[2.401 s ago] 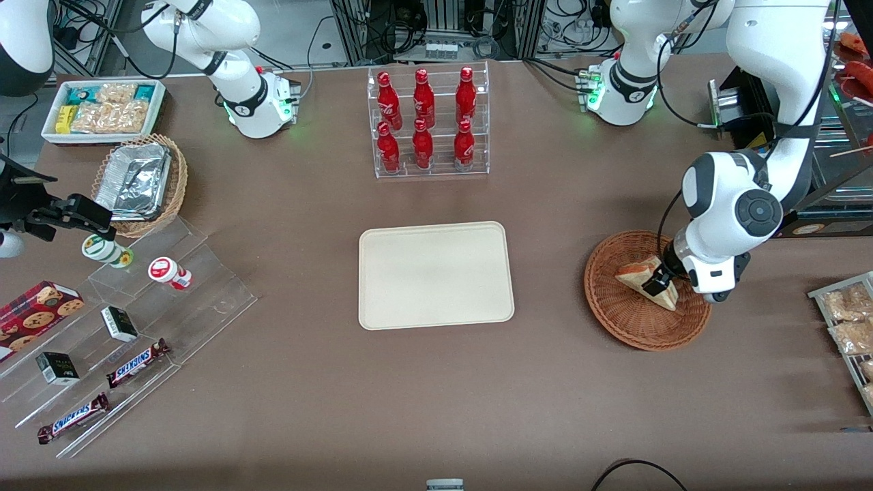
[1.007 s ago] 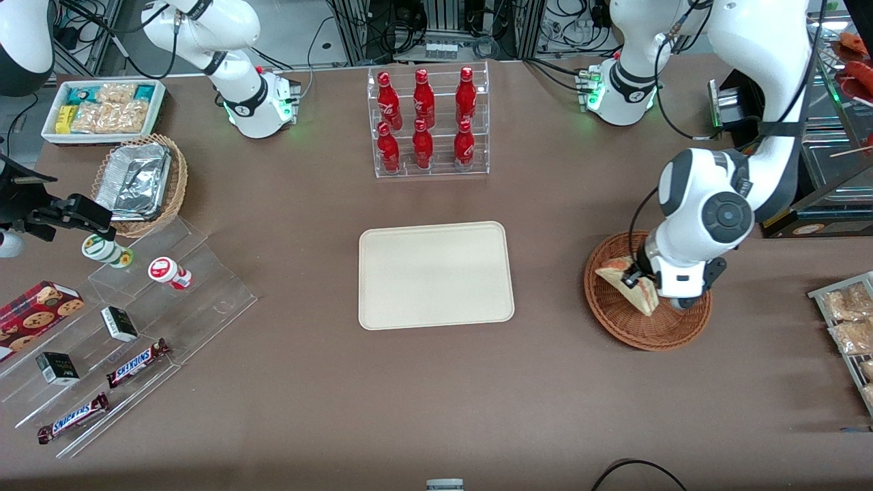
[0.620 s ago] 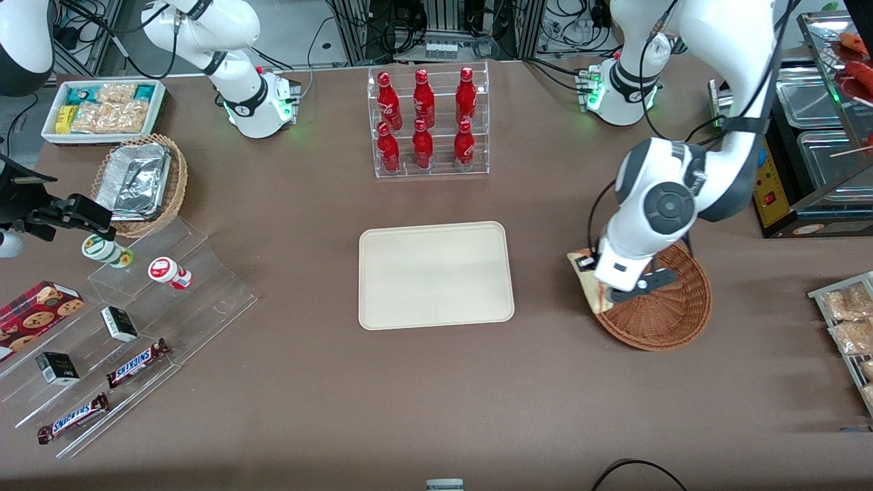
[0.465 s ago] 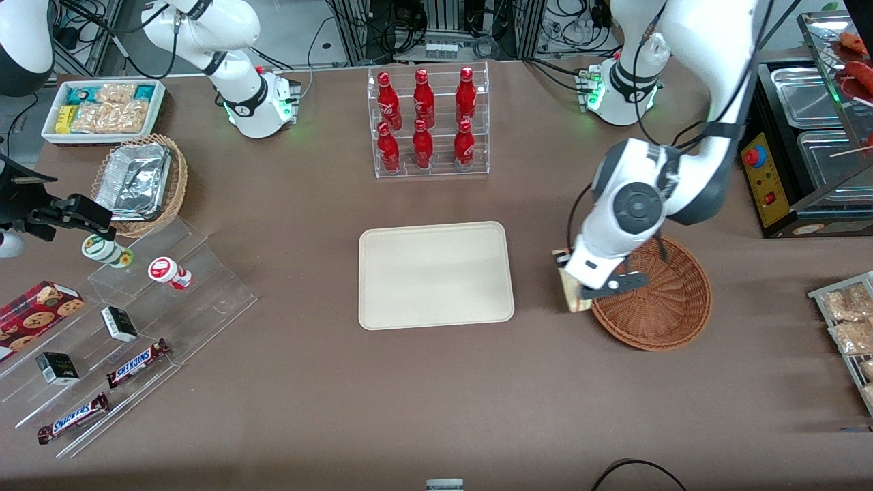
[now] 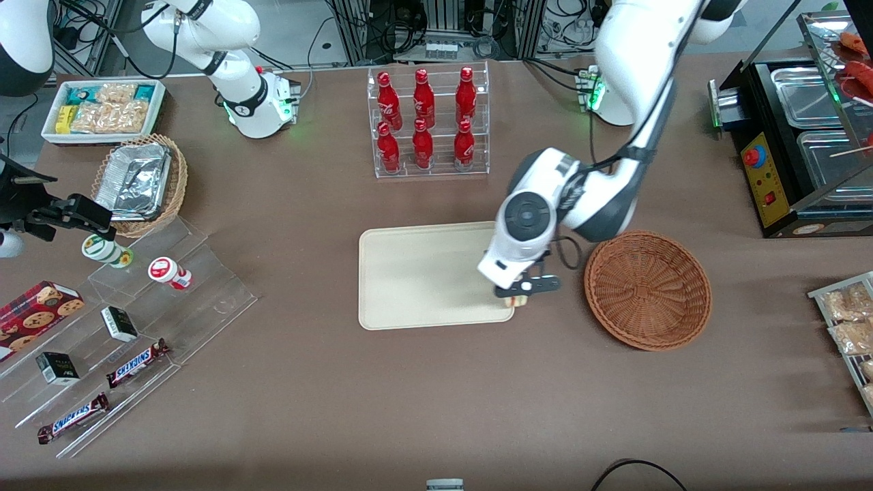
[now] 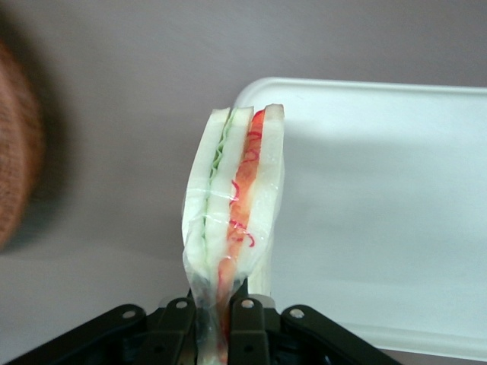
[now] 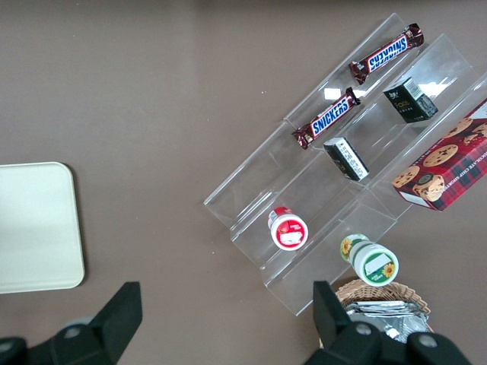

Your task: Place sandwich from basket to tray

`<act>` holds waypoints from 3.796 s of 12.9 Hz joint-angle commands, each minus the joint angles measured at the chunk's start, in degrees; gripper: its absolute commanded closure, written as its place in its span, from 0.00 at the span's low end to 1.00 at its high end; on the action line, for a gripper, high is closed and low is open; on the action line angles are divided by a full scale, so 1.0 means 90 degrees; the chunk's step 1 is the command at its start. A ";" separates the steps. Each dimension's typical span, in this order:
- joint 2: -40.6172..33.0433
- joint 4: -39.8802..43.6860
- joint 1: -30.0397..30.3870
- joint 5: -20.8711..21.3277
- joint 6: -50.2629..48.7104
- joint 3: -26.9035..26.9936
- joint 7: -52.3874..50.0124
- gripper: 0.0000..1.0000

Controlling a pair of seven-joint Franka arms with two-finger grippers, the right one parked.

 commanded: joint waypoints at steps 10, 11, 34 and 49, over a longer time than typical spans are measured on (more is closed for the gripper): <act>0.2054 0.2758 -0.0997 -0.0384 -0.0615 0.0064 -0.1199 1.00; 0.2064 0.2788 -0.1055 -0.0385 -0.0586 0.0064 -0.1238 1.00; 0.1108 0.2944 -0.0666 -0.0297 -0.1551 0.0123 -0.0822 0.00; -0.1861 -0.0278 0.2009 0.0036 -0.1738 0.0132 0.3309 0.00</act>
